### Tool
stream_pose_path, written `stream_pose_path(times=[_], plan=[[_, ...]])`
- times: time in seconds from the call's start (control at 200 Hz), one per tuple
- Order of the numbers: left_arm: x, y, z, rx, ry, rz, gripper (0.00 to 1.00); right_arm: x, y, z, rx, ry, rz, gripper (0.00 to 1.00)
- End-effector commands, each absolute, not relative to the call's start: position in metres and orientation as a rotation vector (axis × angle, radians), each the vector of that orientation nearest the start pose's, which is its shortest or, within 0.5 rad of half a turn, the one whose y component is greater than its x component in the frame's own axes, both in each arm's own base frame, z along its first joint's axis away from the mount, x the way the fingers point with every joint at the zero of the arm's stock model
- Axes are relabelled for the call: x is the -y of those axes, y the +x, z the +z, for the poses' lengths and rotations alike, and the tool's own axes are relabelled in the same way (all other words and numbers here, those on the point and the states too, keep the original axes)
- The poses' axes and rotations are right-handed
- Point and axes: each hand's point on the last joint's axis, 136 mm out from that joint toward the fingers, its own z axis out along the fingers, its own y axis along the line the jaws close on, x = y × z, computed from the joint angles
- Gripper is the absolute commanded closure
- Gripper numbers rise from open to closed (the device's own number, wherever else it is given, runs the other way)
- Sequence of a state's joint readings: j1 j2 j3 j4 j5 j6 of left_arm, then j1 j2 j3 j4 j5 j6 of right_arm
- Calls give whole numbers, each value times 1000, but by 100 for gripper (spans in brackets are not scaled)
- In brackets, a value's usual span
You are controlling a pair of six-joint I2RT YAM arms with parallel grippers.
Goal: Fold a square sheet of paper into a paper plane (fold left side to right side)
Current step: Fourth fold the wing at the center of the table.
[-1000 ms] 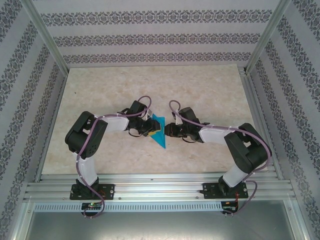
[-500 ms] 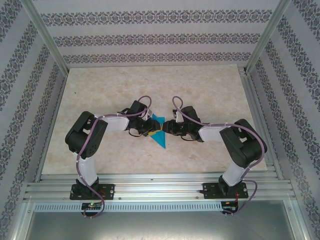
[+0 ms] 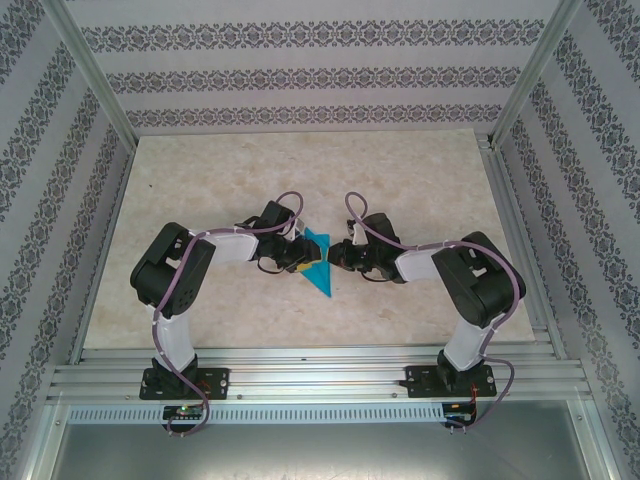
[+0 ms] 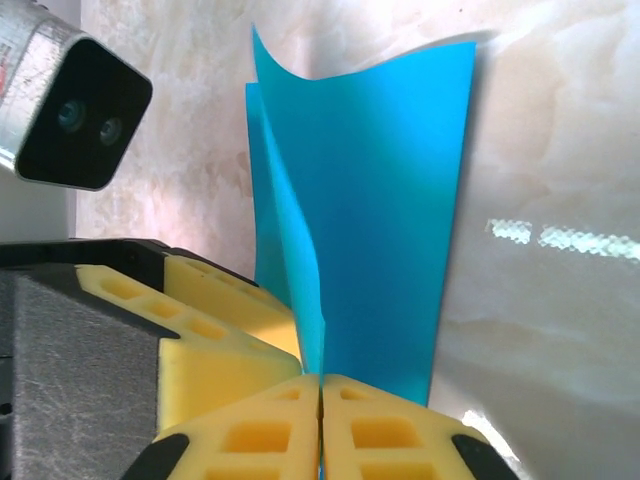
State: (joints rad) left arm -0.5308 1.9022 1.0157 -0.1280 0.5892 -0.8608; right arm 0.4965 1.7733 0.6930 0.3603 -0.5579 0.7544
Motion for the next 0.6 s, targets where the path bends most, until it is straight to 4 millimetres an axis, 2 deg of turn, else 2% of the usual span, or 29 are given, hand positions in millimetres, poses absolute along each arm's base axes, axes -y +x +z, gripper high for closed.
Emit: stream_pose_path(times=[0.0, 0.085, 0.594], plan=[[267, 293, -30, -3008, -298, -918, 58, -276, 326, 44, -2469, -35, 1241, 97], [267, 293, -30, -3009, -299, -916, 58, -274, 327, 40, -2482, -40, 1218, 100], [267, 292, -31, -3012, -296, -915, 58, -272, 327, 21, -2548, -39, 1184, 98]])
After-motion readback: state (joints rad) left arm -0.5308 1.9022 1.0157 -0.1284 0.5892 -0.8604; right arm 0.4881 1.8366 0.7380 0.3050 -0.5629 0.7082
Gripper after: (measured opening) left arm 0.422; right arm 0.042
